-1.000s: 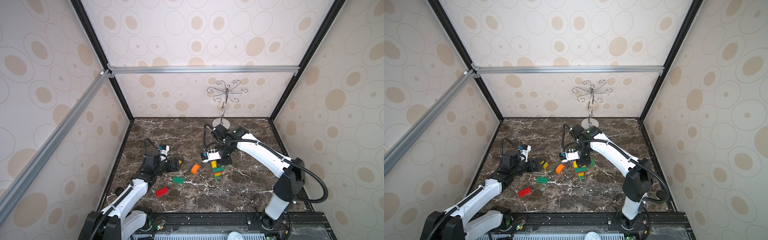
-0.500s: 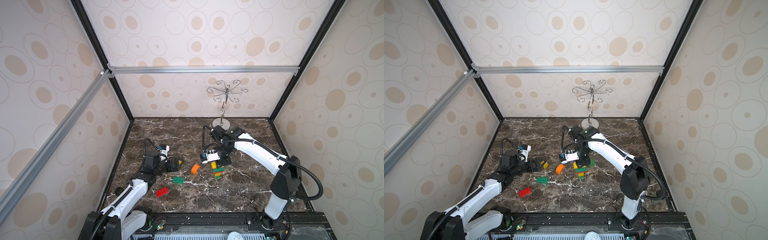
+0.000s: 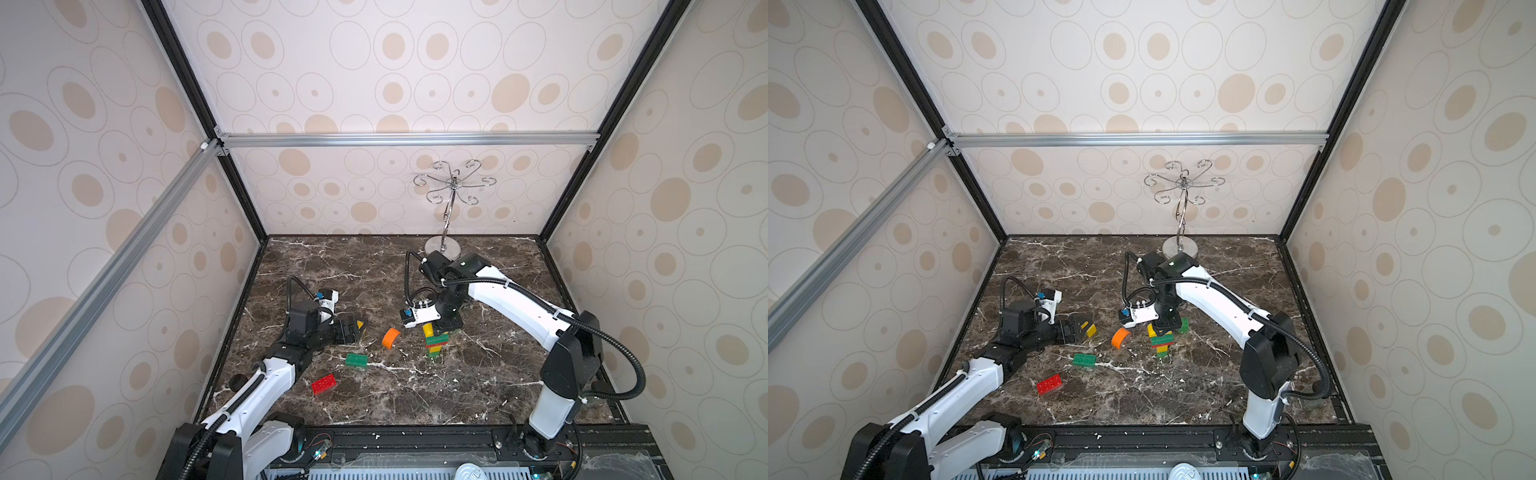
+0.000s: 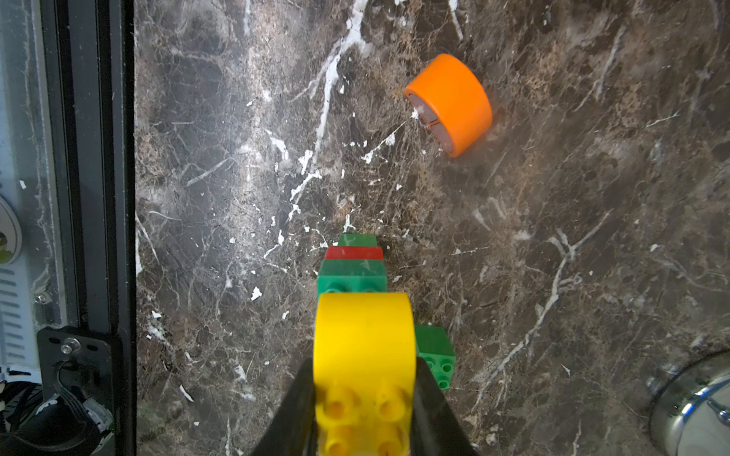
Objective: Assemble an ice cream with lego
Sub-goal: Assemble the lego brick with the lego brick.
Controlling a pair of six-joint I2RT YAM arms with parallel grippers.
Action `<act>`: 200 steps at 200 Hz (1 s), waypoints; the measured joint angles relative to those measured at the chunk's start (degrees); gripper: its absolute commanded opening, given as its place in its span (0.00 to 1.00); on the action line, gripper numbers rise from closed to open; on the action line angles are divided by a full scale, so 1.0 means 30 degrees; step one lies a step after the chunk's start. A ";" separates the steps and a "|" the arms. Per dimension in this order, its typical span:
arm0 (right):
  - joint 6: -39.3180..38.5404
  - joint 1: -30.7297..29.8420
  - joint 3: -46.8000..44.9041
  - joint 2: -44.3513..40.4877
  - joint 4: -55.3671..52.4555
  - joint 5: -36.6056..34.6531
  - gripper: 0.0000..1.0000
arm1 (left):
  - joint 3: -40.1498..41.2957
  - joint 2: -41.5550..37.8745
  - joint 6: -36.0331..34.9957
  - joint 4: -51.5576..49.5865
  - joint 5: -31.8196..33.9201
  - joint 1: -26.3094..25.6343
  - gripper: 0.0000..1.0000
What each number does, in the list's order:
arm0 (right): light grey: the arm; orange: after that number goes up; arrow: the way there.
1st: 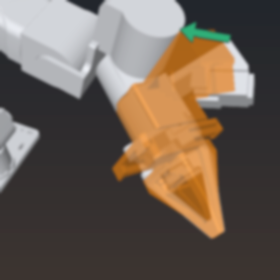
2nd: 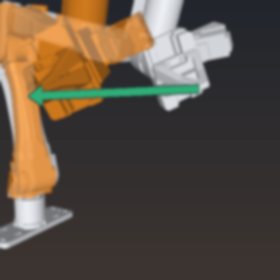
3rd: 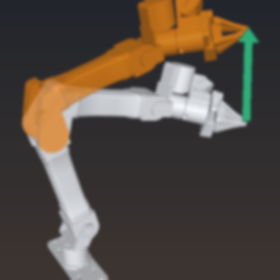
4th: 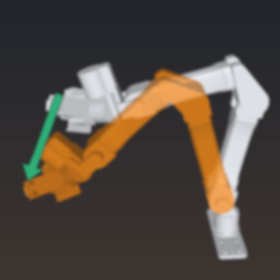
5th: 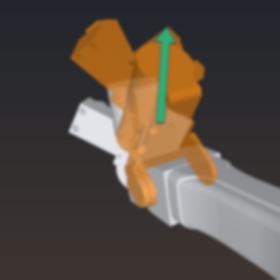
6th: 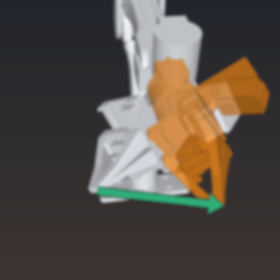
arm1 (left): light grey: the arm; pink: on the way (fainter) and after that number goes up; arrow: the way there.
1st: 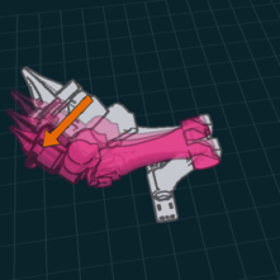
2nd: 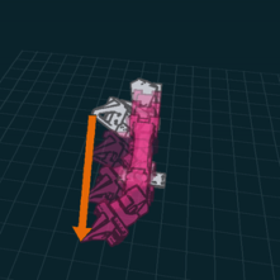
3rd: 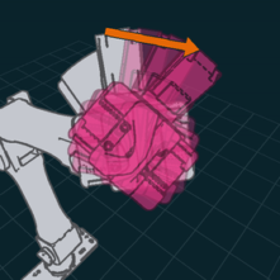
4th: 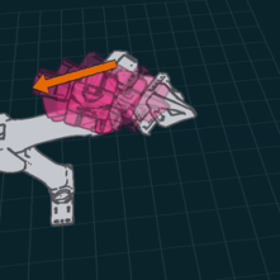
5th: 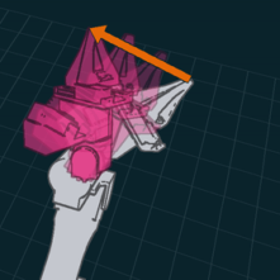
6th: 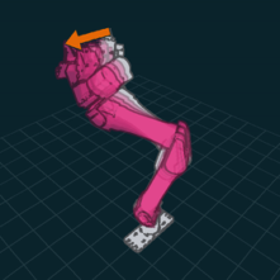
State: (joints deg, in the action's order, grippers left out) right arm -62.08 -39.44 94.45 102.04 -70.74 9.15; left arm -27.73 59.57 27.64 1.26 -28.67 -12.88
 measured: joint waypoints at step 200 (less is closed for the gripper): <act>-0.0117 0.0000 -0.0619 0.0313 0.0153 -0.0036 0.00 | 0.0000 0.0000 0.0000 0.0000 -0.0087 0.0102 1.00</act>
State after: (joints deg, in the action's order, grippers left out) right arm -62.43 -39.44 92.60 102.98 -70.28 9.04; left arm -27.73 59.57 27.64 1.26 -28.93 -12.58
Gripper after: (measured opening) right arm 0.325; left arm 0.999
